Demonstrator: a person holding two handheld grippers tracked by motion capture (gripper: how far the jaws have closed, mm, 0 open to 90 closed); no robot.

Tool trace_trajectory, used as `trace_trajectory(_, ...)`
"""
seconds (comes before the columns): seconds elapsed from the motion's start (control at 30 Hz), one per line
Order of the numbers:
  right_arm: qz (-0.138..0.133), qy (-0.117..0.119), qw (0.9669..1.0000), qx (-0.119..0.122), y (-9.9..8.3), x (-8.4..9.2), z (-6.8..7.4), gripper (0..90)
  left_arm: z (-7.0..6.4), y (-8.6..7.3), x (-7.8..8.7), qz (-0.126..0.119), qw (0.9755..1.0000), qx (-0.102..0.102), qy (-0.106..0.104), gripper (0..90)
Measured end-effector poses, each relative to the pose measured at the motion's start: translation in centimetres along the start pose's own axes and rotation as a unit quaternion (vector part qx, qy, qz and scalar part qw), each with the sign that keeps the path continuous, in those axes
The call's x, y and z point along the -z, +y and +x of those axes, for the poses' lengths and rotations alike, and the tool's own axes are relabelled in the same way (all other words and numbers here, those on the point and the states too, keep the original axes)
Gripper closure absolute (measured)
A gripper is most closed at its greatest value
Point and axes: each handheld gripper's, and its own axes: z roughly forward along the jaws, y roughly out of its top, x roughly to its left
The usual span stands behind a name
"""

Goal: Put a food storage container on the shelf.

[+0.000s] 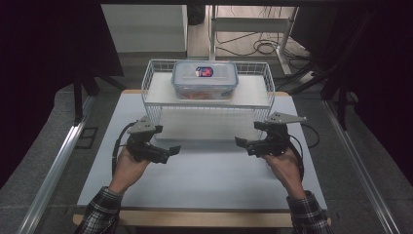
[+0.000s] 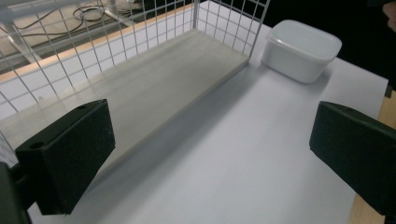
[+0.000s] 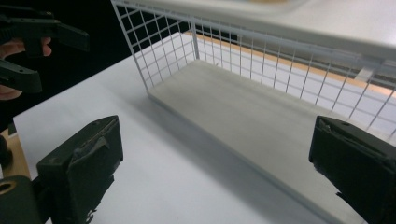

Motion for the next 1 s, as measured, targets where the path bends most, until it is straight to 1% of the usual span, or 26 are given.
trace_trajectory(0.03,0.000,0.000,1.0000,0.000,0.0,0.0,0.0,2.9,0.0,0.0,0.0,0.000,1.0000,0.000,0.000,0.0)
trace_trajectory(0.07,0.001,-0.001,1.0000,-0.001,-0.7,0.2,0.1,2.3,-0.4,-0.6,0.0,-0.002,1.0000,0.000,0.000,0.0)
trace_trajectory(0.13,0.000,-0.007,1.0000,0.002,-1.3,0.5,0.3,1.2,-0.7,-1.1,0.0,-0.001,1.0000,0.000,0.000,0.0)
trace_trajectory(0.17,0.000,-0.007,1.0000,0.002,-1.3,0.5,0.3,1.2,-0.7,-1.1,0.0,-0.001,1.0000,0.000,0.000,0.0)
trace_trajectory(0.2,-0.003,-0.010,0.9999,0.004,-1.9,0.6,0.4,0.8,-0.9,-1.5,-0.1,0.001,1.0000,0.000,-0.005,0.0)
trace_trajectory(0.27,-0.002,-0.009,1.0000,0.004,-2.1,0.6,0.5,0.8,-1.0,-1.8,-0.1,0.003,1.0000,0.000,-0.006,0.0)
trace_trajectory(0.3,0.001,-0.009,0.9999,0.006,-2.6,0.7,0.7,0.8,-1.3,-2.3,0.0,0.007,1.0000,-0.005,-0.002,0.0)
trace_trajectory(0.37,0.003,-0.010,0.9999,0.009,-2.8,0.6,0.8,0.8,-1.4,-2.5,0.0,0.009,0.9999,-0.007,0.000,0.0)
trace_trajectory(0.4,0.005,-0.010,0.9999,0.011,-2.9,0.7,0.8,0.8,-1.6,-2.8,0.1,0.010,0.9999,-0.010,0.004,0.0)
trace_trajectory(0.47,0.007,-0.018,0.9998,0.010,-3.4,0.8,1.1,0.8,-2.0,-3.4,0.3,0.010,0.9998,-0.015,0.011,0.0)
trace_trajectory(0.5,0.007,-0.018,0.9998,0.010,-3.4,0.8,1.1,0.8,-2.0,-3.4,0.3,0.010,0.9998,-0.015,0.011,0.0)
trace_trajectory(0.53,0.010,-0.017,0.9998,0.009,-3.9,0.8,1.2,0.8,-2.3,-3.9,0.5,0.009,0.9994,-0.024,0.022,0.0)
trace_trajectory(0.57,0.010,-0.017,0.9998,0.009,-3.9,0.8,1.2,0.8,-2.3,-3.9,0.5,0.009,0.9994,-0.024,0.022,0.0)
trace_trajectory(0.6,0.010,-0.016,0.9998,0.008,-4.1,0.8,1.3,0.8,-2.4,-4.4,0.5,0.009,0.9992,-0.026,0.030,0.0)
trace_trajectory(0.67,0.015,-0.008,0.9999,0.002,-5.1,0.6,1.6,0.8,-2.5,-5.4,0.5,0.010,0.9989,-0.027,0.036,0.0)
trace_trajectory(0.7,0.015,-0.008,0.9999,0.002,-5.1,0.6,1.6,0.8,-2.5,-5.4,0.5,0.010,0.9989,-0.027,0.036,0.0)
trace_trajectory(0.73,0.017,-0.003,0.9999,0.001,-5.8,0.5,1.8,0.8,-2.4,-6.4,0.5,0.011,0.9989,-0.024,0.039,0.0)
trace_trajectory(0.77,0.019,-0.002,0.9998,0.000,-6.2,0.5,1.9,0.8,-2.4,-6.9,0.5,0.012,0.9988,-0.023,0.042,0.0)
trace_trajectory(0.8,0.019,0.000,0.9998,0.003,-6.5,0.5,2.0,0.9,-2.3,-7.2,0.5,0.013,0.9987,-0.020,0.045,0.0)
trace_trajectory(0.83,0.019,0.000,0.9998,0.004,-6.8,0.4,2.1,1.0,-2.3,-7.2,0.5,0.013,0.9987,-0.020,0.045,0.0)
trace_trajectory(0.87,0.018,0.000,0.9998,0.006,-7.2,0.4,2.2,1.1,-2.1,-8.3,0.7,0.014,0.9985,-0.013,0.052,0.0)
trace_trajectory(0.9,0.018,0.000,0.9998,0.006,-7.2,0.4,2.2,1.1,-2.1,-8.3,0.7,0.014,0.9985,-0.013,0.052,0.0)
trace_trajectory(0.93,0.018,0.000,0.9998,0.006,-7.7,0.4,2.5,1.8,-2.1,-9.0,0.9,0.017,0.9978,-0.012,0.064,0.0)
trace_trajectory(1.0,0.023,0.000,0.9997,0.006,-8.3,0.1,2.8,2.5,-2.0,-9.7,1.0,0.023,0.9970,-0.011,0.073,0.1)
